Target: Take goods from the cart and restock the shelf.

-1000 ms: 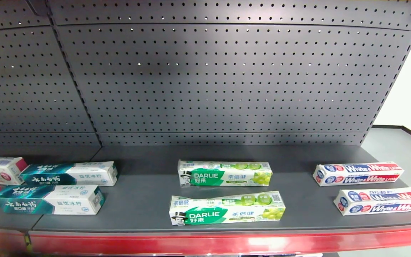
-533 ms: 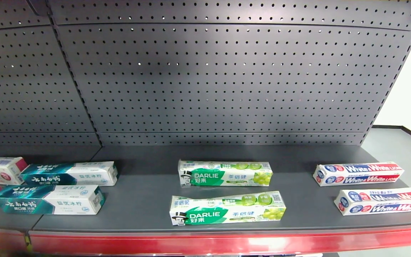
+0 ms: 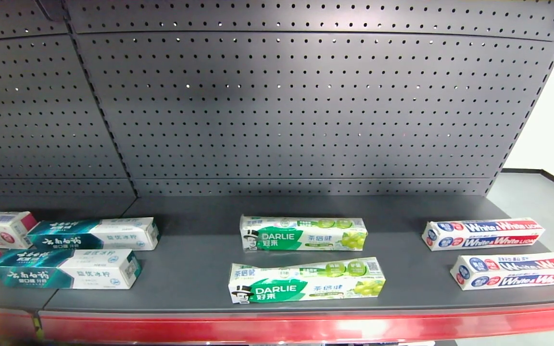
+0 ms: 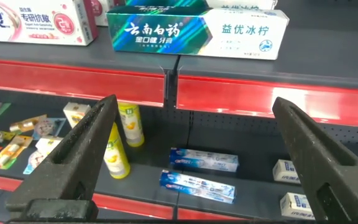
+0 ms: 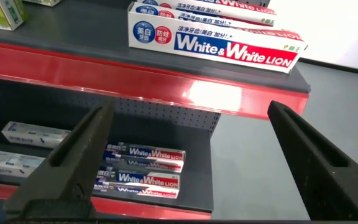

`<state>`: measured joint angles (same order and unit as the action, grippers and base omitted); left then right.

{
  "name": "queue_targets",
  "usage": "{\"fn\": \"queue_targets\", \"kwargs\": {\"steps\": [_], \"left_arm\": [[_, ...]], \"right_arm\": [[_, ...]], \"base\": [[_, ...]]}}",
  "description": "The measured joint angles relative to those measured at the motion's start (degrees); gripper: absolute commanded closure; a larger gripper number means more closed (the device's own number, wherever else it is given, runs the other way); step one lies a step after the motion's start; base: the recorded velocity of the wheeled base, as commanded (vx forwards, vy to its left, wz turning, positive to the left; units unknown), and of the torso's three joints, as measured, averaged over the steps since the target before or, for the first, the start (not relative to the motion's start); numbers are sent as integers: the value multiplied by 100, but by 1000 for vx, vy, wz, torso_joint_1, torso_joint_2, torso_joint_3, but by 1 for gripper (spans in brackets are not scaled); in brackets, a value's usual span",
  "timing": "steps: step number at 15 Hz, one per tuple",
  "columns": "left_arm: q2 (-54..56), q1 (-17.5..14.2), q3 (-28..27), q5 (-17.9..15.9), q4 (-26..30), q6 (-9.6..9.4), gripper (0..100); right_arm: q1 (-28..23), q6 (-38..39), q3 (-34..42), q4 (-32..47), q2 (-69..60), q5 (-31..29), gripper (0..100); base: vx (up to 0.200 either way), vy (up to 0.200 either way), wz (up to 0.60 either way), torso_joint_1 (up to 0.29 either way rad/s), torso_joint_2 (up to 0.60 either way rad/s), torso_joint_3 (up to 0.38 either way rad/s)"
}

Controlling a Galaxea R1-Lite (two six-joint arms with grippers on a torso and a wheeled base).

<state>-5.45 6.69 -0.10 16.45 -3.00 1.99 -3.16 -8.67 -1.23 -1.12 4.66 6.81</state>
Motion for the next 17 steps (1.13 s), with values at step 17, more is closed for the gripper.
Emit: {"fn": "queue_targets", "kwargs": {"steps": [17], "left_arm": [[-2,0,0,-2,2,44,0]], "right_arm": [[-1,24,-11,55,9,71,0]], "base": [[0,0,0,0,0,0]]}}
